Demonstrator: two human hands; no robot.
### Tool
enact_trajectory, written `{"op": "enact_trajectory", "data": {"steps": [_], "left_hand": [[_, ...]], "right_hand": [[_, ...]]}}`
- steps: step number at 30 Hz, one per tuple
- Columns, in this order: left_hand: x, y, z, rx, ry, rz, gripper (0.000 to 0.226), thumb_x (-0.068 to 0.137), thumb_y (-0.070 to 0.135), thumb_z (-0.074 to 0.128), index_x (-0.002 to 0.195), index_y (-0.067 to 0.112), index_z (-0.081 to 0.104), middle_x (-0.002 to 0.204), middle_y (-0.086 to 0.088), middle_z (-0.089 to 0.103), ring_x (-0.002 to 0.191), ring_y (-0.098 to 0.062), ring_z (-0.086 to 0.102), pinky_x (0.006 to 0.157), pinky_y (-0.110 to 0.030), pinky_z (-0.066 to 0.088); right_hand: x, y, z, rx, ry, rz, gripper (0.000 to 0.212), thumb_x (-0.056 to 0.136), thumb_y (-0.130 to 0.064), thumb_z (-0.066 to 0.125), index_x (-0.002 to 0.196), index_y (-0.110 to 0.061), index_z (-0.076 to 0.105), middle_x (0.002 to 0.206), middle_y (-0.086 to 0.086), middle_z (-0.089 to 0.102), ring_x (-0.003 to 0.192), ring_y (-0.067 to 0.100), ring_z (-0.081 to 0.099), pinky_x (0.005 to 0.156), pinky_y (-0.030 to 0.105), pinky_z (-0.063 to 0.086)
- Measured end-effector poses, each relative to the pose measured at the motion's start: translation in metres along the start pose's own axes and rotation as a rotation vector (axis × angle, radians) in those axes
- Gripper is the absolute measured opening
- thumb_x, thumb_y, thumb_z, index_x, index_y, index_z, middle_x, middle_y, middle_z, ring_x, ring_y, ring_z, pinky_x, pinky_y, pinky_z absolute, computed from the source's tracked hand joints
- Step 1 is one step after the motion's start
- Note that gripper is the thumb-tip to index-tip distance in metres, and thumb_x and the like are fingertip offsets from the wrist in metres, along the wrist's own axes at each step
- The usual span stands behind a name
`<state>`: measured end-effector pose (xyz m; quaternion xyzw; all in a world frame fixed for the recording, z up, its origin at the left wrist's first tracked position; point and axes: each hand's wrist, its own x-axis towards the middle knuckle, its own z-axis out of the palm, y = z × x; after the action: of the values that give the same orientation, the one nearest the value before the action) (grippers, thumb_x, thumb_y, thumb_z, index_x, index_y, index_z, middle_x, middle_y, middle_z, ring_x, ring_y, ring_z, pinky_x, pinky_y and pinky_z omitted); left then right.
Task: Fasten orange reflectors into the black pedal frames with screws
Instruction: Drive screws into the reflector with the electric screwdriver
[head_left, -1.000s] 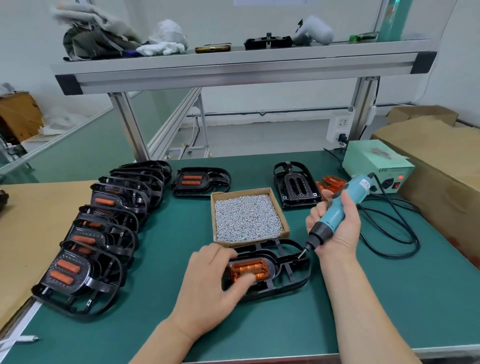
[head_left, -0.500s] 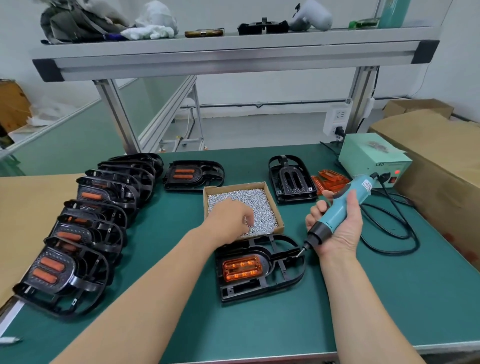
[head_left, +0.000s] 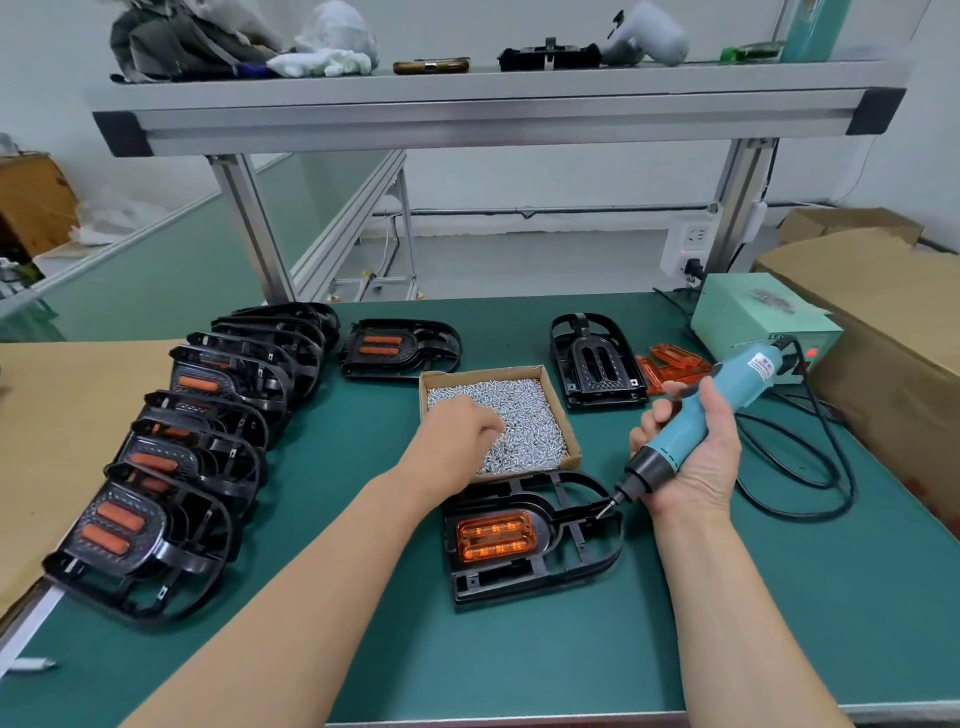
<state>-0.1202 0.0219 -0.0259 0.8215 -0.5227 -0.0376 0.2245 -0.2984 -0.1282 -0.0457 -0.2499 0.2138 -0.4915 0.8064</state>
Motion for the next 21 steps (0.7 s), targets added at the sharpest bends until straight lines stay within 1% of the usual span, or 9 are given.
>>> {"op": "enact_trajectory", "data": {"steps": [3,5,6,8,9,11,13,17,21], "left_hand": [[-0.003,0.001,-0.006,-0.07,0.018,-0.043,0.026,0.099,0.01,0.046,0.087,0.005,0.068,0.089,-0.004,0.067,0.085,-0.018,0.055,0.074,-0.03,0.04],[-0.006,0.002,-0.009,-0.121,0.038,-0.079,0.024,0.098,0.01,0.045,0.083,0.0,0.062,0.083,-0.008,0.063,0.076,-0.016,0.049,0.071,-0.039,0.045],[-0.008,0.002,-0.011,-0.168,0.056,-0.1,0.022,0.097,0.011,0.046,0.083,0.0,0.06,0.083,-0.009,0.064,0.073,-0.017,0.049,0.07,-0.038,0.047],[-0.014,0.003,-0.015,-0.307,0.101,-0.158,0.015,0.096,0.015,0.052,0.084,0.012,0.061,0.083,0.001,0.066,0.073,-0.012,0.054,0.065,-0.02,0.047],[-0.018,0.004,-0.017,-0.393,0.117,-0.195,0.013,0.095,0.016,0.056,0.084,0.018,0.062,0.081,0.007,0.065,0.071,-0.006,0.055,0.061,-0.012,0.044],[-0.029,0.008,-0.019,-0.64,0.1,-0.277,0.012,0.092,0.012,0.063,0.084,0.02,0.066,0.073,0.01,0.066,0.066,-0.002,0.056,0.059,-0.008,0.043],[-0.041,0.014,-0.02,-0.934,0.04,-0.349,0.013,0.089,0.002,0.066,0.086,0.015,0.069,0.071,0.004,0.068,0.067,-0.009,0.058,0.063,-0.016,0.048],[-0.066,0.027,-0.018,-1.382,-0.042,-0.426,0.012,0.086,-0.008,0.066,0.091,0.003,0.068,0.077,-0.008,0.069,0.07,-0.014,0.064,0.067,-0.024,0.054],[-0.083,0.035,-0.012,-1.595,-0.038,-0.472,0.013,0.082,-0.01,0.066,0.088,0.002,0.068,0.079,-0.011,0.069,0.071,-0.016,0.066,0.066,-0.023,0.056]], "right_hand": [[-0.008,-0.002,0.009,-0.079,0.009,-0.025,0.018,0.093,-0.038,0.064,0.089,-0.021,0.067,0.07,-0.006,0.054,0.059,0.006,0.044,0.053,0.019,0.034],[-0.016,-0.002,0.017,-0.126,0.011,-0.025,0.014,0.092,-0.035,0.065,0.092,-0.021,0.068,0.072,-0.008,0.056,0.061,0.004,0.047,0.056,0.019,0.036],[-0.02,-0.002,0.023,-0.141,0.014,-0.023,0.013,0.091,-0.032,0.067,0.095,-0.02,0.069,0.074,-0.008,0.057,0.063,0.004,0.049,0.058,0.019,0.037],[-0.027,-0.002,0.034,-0.133,0.022,-0.014,0.018,0.089,-0.026,0.07,0.104,-0.016,0.067,0.083,-0.006,0.06,0.068,0.004,0.053,0.064,0.019,0.04],[-0.03,-0.002,0.039,-0.111,0.031,-0.01,0.023,0.089,-0.024,0.071,0.109,-0.014,0.065,0.087,-0.005,0.06,0.071,0.004,0.054,0.069,0.019,0.041],[-0.035,-0.004,0.049,-0.078,0.037,-0.007,0.025,0.088,-0.02,0.072,0.11,-0.015,0.062,0.088,-0.004,0.059,0.072,0.004,0.054,0.071,0.02,0.041],[-0.039,-0.006,0.057,-0.062,0.025,-0.009,0.02,0.086,-0.02,0.073,0.102,-0.017,0.061,0.082,-0.004,0.055,0.067,0.005,0.052,0.065,0.02,0.039],[-0.046,-0.01,0.071,-0.003,0.018,-0.059,0.027,0.086,-0.018,0.074,0.107,-0.012,0.057,0.084,-0.002,0.058,0.064,0.008,0.052,0.063,0.018,0.044],[-0.052,-0.01,0.084,-0.012,0.023,-0.128,0.021,0.089,-0.017,0.073,0.102,-0.012,0.056,0.073,-0.008,0.064,0.055,0.006,0.055,0.055,0.017,0.047]]}}
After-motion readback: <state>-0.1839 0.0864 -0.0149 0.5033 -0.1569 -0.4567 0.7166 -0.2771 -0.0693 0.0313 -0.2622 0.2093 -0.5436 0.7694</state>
